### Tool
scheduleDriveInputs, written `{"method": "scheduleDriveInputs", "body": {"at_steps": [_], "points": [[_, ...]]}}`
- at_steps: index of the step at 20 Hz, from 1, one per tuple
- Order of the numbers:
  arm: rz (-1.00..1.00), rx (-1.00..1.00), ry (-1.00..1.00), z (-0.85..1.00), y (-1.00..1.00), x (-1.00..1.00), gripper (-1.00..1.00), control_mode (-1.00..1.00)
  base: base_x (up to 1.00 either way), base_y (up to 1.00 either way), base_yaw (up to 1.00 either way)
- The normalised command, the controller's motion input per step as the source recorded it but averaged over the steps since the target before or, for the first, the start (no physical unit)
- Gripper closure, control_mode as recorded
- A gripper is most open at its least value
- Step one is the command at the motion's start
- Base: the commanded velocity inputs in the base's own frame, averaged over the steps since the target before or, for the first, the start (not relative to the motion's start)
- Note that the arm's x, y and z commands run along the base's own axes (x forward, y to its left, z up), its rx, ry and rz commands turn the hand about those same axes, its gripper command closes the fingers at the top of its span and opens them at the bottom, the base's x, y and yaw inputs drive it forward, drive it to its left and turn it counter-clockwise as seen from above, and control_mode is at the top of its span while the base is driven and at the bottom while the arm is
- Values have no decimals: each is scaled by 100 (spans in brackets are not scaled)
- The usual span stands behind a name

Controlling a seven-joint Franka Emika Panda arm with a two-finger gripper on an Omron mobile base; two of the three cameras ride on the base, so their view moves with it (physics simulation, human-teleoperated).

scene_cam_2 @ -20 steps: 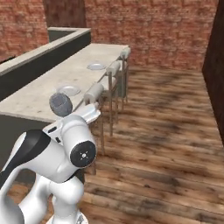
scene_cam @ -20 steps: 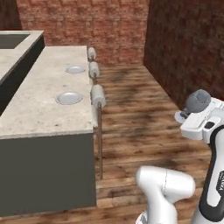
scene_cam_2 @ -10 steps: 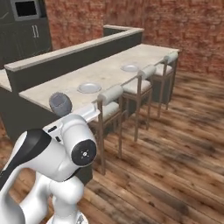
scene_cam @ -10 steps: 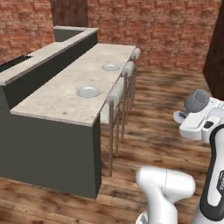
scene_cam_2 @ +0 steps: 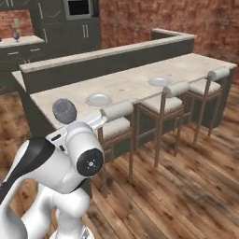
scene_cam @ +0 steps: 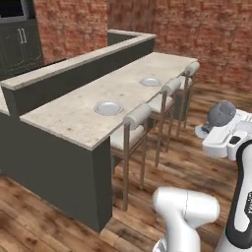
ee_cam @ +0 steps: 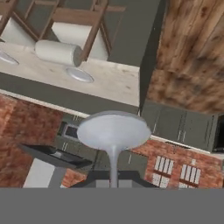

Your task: Retrieve the wine glasses from the counter and place one next to each plate.

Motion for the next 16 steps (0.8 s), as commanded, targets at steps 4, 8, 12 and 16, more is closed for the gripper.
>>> {"method": "scheduleDriveInputs", "body": {"at_steps": [4, 8, 12, 16], "points": [[0, 0, 0, 0, 0, 0, 100, 100, 31, -91, 66], [0, 0, 0, 0, 0, 0, 100, 100, 24, -79, 71], [0, 0, 0, 0, 0, 0, 100, 100, 28, -85, 68], [0, 0, 0, 0, 0, 0, 100, 100, 2, -98, 62]]}}
